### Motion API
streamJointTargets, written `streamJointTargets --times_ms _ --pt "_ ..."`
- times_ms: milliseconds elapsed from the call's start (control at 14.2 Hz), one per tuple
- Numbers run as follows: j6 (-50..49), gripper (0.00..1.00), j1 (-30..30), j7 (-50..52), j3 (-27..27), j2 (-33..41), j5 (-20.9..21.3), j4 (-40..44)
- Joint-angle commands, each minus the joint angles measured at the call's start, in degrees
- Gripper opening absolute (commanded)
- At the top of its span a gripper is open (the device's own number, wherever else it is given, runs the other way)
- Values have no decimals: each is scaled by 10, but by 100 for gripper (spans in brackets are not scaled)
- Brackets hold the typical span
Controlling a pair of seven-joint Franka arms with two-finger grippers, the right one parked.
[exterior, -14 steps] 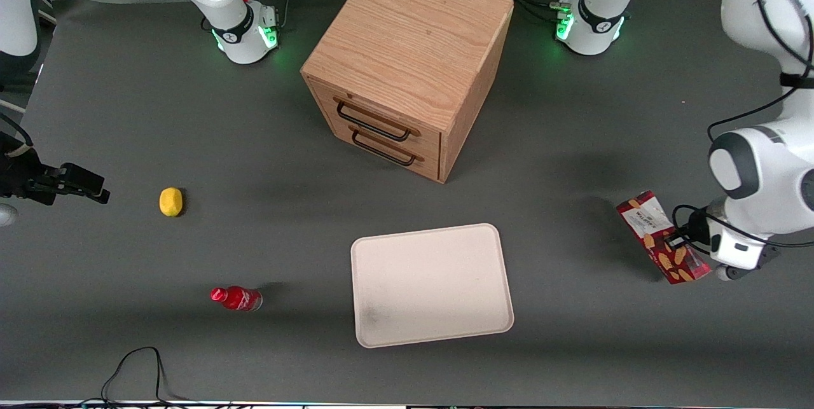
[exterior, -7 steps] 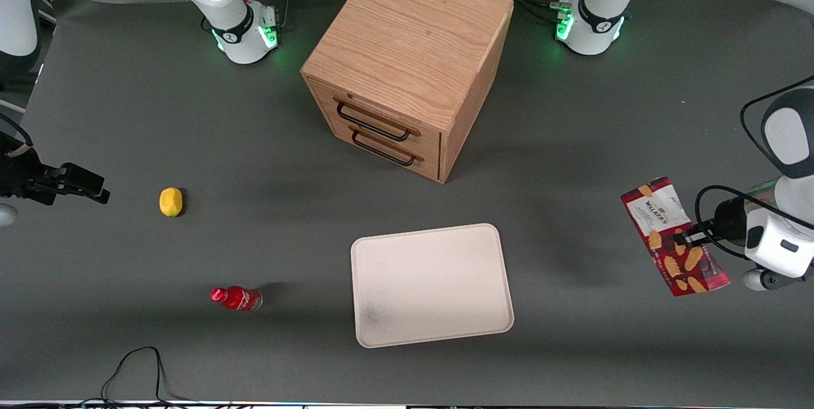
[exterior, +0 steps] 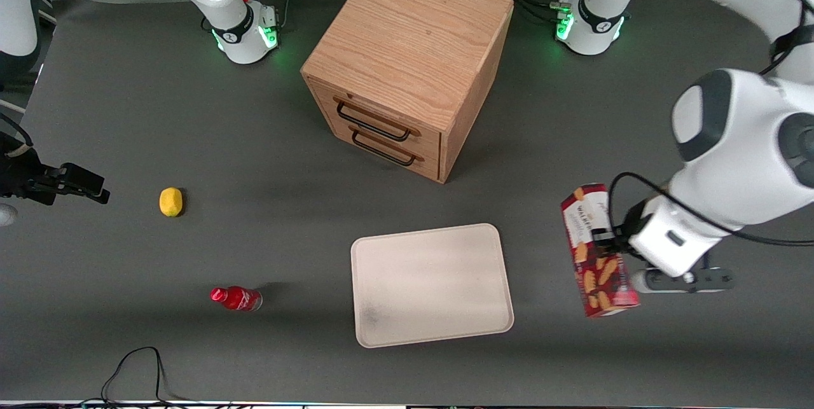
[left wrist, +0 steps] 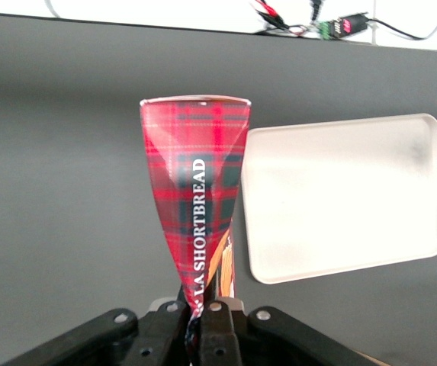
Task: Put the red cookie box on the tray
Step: 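Lower the box onto the tray's corner and open the left gripper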
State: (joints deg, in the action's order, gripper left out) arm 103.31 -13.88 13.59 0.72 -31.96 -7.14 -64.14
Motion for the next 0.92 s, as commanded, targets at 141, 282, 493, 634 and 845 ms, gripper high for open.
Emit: streamJointTargets --times_ms 141,282,493,634,845 --pt "35 0 -48 38 15 -95 21 53" --pt "68 0 -71 87 16 -123 43 50" --pt "80 0 -93 137 16 -164 90 48" --pt "112 0 -94 158 21 -171 97 15" --pt "189 0 -97 186 24 -177 94 -25"
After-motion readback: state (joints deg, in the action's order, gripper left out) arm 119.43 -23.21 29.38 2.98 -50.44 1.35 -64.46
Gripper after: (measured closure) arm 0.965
